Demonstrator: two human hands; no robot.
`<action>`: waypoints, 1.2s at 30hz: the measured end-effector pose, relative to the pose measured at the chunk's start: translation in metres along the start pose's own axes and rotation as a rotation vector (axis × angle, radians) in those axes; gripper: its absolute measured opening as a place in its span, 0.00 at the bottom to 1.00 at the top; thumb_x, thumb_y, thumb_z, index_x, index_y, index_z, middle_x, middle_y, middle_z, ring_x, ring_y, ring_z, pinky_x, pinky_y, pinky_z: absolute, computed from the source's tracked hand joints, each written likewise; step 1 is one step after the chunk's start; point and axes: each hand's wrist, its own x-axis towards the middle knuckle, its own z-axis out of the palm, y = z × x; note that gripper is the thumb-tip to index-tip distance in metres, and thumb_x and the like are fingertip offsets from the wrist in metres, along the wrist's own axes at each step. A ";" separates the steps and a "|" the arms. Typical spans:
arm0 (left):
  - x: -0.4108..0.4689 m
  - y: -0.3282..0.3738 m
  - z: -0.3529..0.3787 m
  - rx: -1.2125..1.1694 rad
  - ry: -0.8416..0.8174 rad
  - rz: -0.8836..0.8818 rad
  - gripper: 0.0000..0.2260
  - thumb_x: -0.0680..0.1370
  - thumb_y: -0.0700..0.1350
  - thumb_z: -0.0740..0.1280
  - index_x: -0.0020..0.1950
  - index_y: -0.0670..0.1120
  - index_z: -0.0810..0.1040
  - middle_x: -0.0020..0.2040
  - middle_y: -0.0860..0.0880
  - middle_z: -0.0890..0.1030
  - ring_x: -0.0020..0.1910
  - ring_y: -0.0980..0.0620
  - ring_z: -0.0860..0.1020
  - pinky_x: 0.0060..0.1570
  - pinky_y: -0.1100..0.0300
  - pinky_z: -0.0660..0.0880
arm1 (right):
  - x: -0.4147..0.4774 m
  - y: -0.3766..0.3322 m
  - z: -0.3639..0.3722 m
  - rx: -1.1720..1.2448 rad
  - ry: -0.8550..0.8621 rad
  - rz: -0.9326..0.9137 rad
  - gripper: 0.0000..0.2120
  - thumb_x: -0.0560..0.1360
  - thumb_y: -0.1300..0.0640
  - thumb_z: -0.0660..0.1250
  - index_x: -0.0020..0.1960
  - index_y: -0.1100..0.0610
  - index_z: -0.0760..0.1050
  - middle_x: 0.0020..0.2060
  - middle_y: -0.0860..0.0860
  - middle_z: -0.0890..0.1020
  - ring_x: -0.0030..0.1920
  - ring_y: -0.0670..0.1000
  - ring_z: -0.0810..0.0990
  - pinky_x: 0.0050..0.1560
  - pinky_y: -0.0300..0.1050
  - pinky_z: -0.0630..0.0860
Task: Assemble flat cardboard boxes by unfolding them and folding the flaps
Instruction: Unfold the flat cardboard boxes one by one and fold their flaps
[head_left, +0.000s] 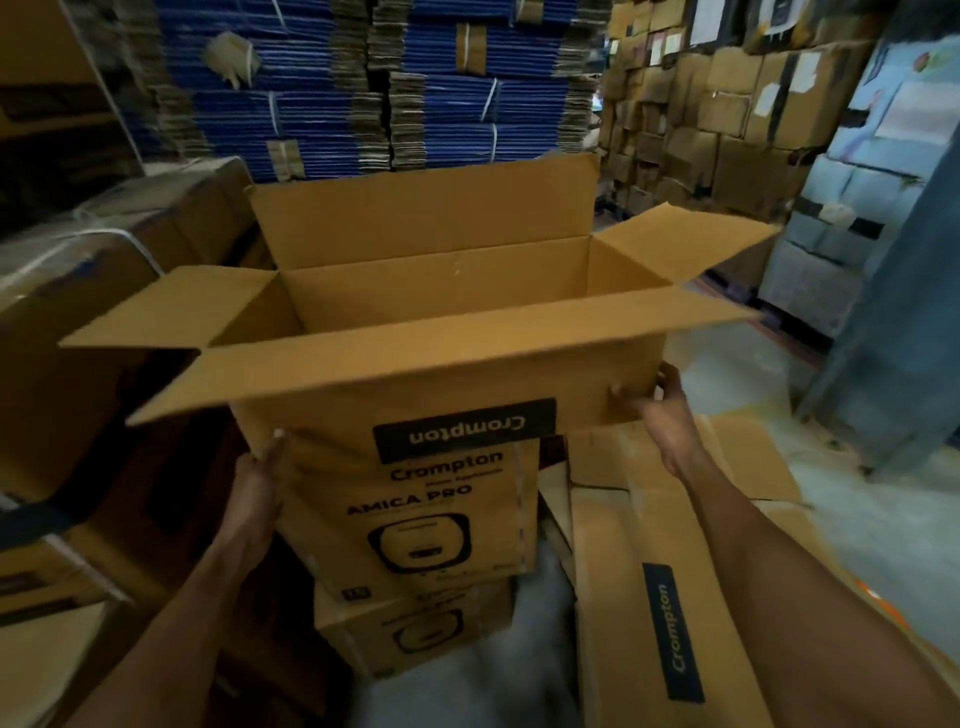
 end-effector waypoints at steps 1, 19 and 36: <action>0.003 0.008 -0.002 0.001 0.008 0.022 0.33 0.78 0.64 0.67 0.76 0.50 0.62 0.68 0.51 0.73 0.65 0.47 0.74 0.62 0.45 0.73 | 0.003 -0.007 -0.001 0.008 -0.003 -0.019 0.36 0.74 0.49 0.77 0.75 0.47 0.62 0.66 0.49 0.76 0.64 0.54 0.76 0.65 0.56 0.76; 0.026 0.092 -0.021 -0.022 0.095 0.357 0.32 0.75 0.60 0.73 0.70 0.52 0.60 0.67 0.49 0.71 0.65 0.48 0.74 0.65 0.44 0.72 | 0.045 -0.097 0.018 0.010 0.030 -0.198 0.35 0.69 0.37 0.73 0.73 0.48 0.70 0.65 0.50 0.78 0.61 0.54 0.77 0.57 0.55 0.74; 0.045 0.062 -0.022 0.018 0.027 0.228 0.42 0.71 0.59 0.74 0.80 0.51 0.60 0.72 0.48 0.73 0.69 0.47 0.72 0.69 0.46 0.70 | 0.045 -0.051 0.042 -0.119 -0.048 0.013 0.43 0.68 0.31 0.73 0.76 0.50 0.66 0.70 0.51 0.76 0.68 0.56 0.74 0.69 0.60 0.71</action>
